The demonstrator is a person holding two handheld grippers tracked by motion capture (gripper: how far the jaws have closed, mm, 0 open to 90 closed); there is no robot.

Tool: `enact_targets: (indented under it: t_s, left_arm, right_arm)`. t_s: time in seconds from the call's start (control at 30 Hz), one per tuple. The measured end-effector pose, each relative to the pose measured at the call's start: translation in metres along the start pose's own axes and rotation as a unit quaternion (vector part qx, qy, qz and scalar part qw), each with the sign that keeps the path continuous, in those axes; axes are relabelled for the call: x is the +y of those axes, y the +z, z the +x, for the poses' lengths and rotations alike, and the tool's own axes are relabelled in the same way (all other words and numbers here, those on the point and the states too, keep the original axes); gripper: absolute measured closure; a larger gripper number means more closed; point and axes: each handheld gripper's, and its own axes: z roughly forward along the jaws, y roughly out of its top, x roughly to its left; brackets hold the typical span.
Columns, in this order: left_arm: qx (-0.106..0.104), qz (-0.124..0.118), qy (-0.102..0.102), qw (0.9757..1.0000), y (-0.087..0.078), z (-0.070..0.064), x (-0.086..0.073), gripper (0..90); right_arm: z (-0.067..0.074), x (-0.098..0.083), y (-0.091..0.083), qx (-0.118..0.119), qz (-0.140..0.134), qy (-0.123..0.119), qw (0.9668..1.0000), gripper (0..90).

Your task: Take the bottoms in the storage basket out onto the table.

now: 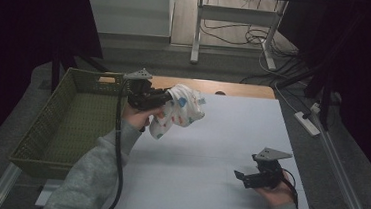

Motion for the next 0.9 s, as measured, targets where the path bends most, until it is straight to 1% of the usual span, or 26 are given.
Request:
enact_targets:
  t_s: [0.33,0.57,0.7,0.73,0.77,0.8,0.83,0.87,0.9]
  left_arm:
    - [-0.006,0.013,0.0,0.9999,0.012,-0.003,-0.006,75.6]
    - [-0.011,0.024,-0.004,0.9997,0.022,-0.003,-0.012,75.5]
    - [-0.014,0.029,-0.004,0.9995,0.029,-0.004,-0.015,75.6]
    - [-0.015,0.033,-0.005,0.9993,0.033,-0.004,-0.016,75.5]
    - [-0.015,0.033,-0.005,0.9993,0.033,-0.004,-0.016,75.5]
    - [-0.016,0.038,-0.007,0.9991,0.038,-0.004,-0.018,75.6]
    - [-0.016,0.038,-0.007,0.9991,0.038,-0.004,-0.018,75.5]
    - [-0.017,0.041,-0.008,0.999,0.042,-0.004,-0.02,75.5]
    - [-0.017,0.041,-0.008,0.999,0.042,-0.004,-0.02,75.5]
  right_arm:
    - [0.0,0.0,0.0,0.001,0.0,0.001,1.0,6.6]
    - [0.0,0.0,0.0,0.001,0.0,0.001,1.0,6.6]
    - [0.0,0.0,0.0,0.001,0.0,0.002,1.0,6.6]
    - [0.0,0.0,0.0,0.001,-0.001,0.001,1.0,6.6]
    - [0.0,0.0,0.0,0.001,-0.001,0.001,1.0,6.6]
    - [0.0,0.0,-0.001,0.001,-0.001,0.002,1.0,6.6]
    - [0.0,0.0,-0.001,0.001,-0.002,0.002,1.0,6.6]
    - [0.0,0.0,-0.001,0.001,-0.002,0.003,1.0,6.6]
    - [0.0,0.0,-0.001,0.001,-0.002,0.003,1.0,6.6]
